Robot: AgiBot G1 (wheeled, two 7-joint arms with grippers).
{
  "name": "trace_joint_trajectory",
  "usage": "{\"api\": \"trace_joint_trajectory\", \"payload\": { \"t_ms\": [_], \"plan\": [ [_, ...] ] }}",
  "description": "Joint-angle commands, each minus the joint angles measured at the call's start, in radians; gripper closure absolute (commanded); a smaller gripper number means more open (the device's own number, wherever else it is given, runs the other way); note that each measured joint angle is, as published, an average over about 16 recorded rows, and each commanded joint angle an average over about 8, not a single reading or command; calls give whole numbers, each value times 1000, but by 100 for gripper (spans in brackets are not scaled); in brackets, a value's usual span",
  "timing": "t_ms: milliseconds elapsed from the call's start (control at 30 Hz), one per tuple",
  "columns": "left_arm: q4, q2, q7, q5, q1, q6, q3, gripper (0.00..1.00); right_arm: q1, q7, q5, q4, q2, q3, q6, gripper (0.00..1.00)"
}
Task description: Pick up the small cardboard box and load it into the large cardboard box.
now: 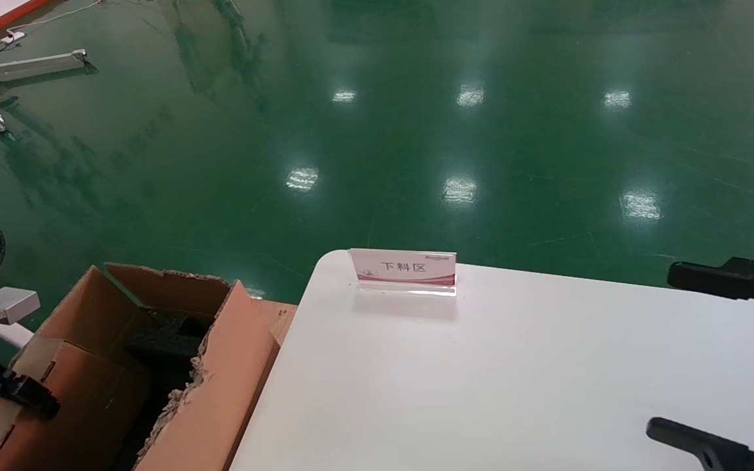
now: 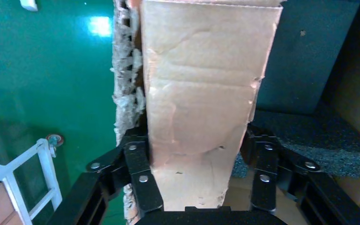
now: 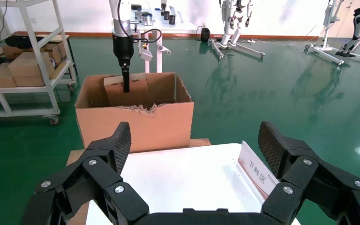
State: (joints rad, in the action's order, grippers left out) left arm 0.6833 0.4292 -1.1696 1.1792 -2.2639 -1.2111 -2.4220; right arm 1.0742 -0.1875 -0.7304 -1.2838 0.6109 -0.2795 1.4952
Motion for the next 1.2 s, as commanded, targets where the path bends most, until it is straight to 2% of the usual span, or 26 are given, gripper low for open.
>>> {"api": "trace_joint_trajectory", "payload": {
  "t_ms": [33, 433, 667, 933, 1200],
  "plan": [
    [-1, 0, 0, 0, 1, 1, 0, 0, 0, 0, 0, 0, 0, 0, 0, 0],
    [2, 4, 5, 1, -5, 1, 7, 0, 0, 0, 0, 0, 0, 0, 0, 0],
    [13, 18, 50, 11, -27, 1, 42, 0, 0, 0, 0, 0, 0, 0, 0, 0],
    [51, 4, 195, 25, -90, -28, 129, 0, 0, 0, 0, 0, 0, 0, 0, 0],
    [115, -59, 387, 5, -162, -79, 239, 0, 0, 0, 0, 0, 0, 0, 0, 0]
  ]
}}
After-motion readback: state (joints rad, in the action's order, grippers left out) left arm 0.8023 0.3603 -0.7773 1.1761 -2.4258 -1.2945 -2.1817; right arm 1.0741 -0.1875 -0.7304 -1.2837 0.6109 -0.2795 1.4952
